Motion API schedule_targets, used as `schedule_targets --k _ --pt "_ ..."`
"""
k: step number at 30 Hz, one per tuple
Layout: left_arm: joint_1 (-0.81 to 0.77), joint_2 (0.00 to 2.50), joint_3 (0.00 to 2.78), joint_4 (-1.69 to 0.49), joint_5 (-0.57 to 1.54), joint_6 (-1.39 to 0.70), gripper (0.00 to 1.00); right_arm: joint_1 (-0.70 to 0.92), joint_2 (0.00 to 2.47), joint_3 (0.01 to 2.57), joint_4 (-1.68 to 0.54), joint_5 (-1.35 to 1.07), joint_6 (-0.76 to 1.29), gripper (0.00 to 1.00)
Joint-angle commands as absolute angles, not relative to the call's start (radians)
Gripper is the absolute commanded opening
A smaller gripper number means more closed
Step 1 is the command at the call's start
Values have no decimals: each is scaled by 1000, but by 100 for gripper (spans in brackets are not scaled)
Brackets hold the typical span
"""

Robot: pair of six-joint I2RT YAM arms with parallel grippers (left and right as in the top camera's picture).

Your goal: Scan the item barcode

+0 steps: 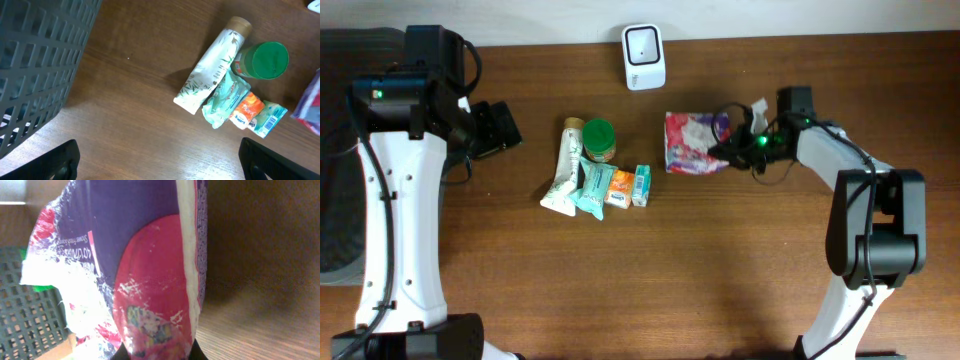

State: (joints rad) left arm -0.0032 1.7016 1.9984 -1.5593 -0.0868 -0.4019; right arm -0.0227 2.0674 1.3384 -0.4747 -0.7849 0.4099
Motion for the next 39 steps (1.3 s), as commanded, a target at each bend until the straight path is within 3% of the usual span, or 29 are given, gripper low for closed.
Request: schedule_targets --k 1,8,13,20,39 --pt "-1 1684 1997 -1560 -95 -411 99 31 2065 1489 -433 -815 466 4" --pt "-1 1684 1997 -1561 -95 -411 99 159 2067 1533 19 -479 732 4" --pt "-1 1684 1997 -1560 -95 -411 99 183 2109 1547 292 -435 920 4" --pt "-1 1684 1997 -1561 -95 -411 99 236 2317 1873 105 -426 921 4" --pt "-1 1684 1997 -1561 -95 -411 99 273 2329 1886 -54 -441 907 4"
